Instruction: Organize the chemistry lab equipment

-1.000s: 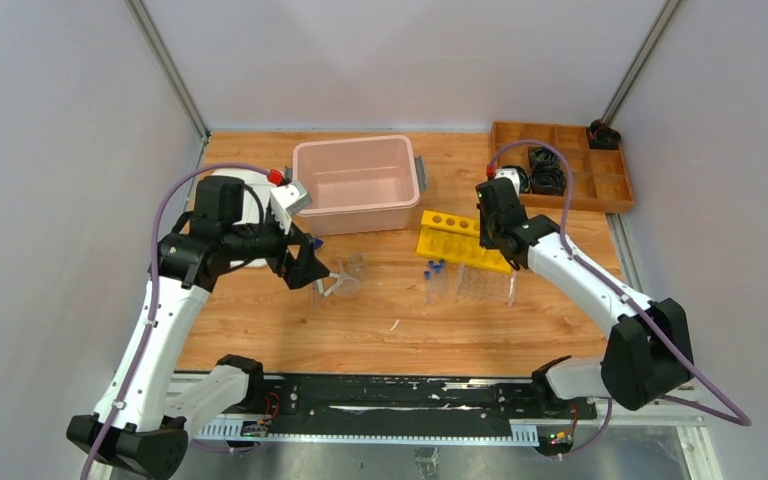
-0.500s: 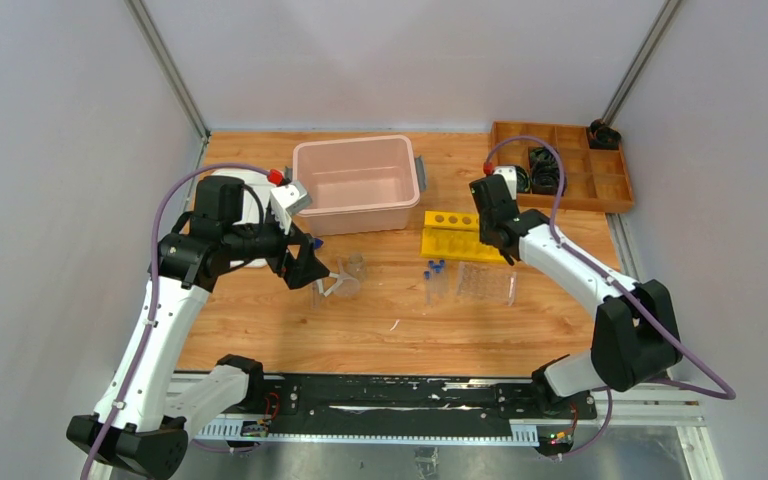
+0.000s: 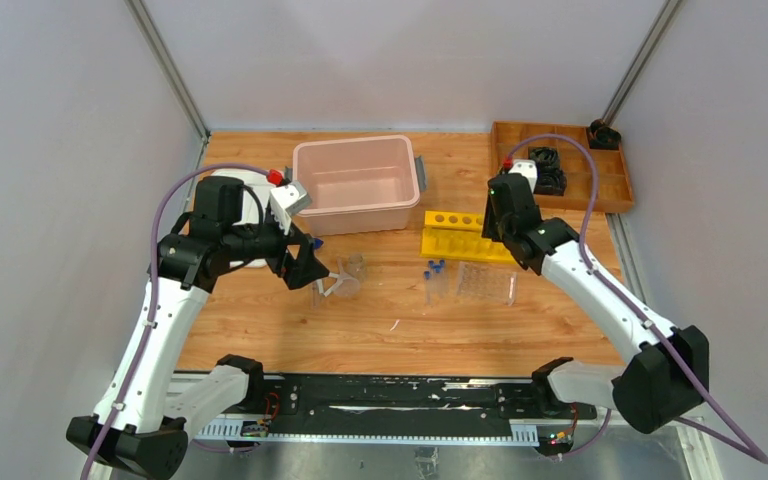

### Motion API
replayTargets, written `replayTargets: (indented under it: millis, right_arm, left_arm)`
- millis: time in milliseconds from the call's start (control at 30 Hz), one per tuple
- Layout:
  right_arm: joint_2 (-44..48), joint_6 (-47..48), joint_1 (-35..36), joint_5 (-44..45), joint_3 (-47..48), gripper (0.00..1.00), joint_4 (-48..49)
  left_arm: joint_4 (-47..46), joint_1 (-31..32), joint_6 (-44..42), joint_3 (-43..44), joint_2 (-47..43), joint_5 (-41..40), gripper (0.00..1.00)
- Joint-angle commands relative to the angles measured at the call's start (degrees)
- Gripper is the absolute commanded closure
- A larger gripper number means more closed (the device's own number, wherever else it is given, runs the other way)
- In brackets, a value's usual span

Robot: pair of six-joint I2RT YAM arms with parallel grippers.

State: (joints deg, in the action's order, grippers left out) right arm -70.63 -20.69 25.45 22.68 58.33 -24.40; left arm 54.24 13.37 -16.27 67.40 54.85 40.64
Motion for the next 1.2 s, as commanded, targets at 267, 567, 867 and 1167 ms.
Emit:
replayTargets:
  millis: [267, 567, 867, 1167]
  right_arm:
    - [-9.13, -10.71, 20.08, -5.26, -2.44, 0.69, 0.35]
    - [-22.10, -11.88, 23.97, -7.88, 1.20, 0.75, 2.76]
    - [-26.40, -12.03, 24.16, -7.12, 2.66, 0.77, 3.10]
    - [-24.41, -11.54, 23.96, -4.70, 2.81, 0.76, 1.46]
  left_arm:
    - [0.34, 0.25, 2.71, 0.25, -0.13, -4.54, 0.00]
    - [0.60, 0.26, 2.49, -0.76, -2.03, -5.23, 0.00]
    - [0.61, 0.26, 2.47, -0.29, -1.86, -4.40, 0.00]
    - [0.63, 0.26, 2.13, -0.25, -2.00, -4.09, 0.00]
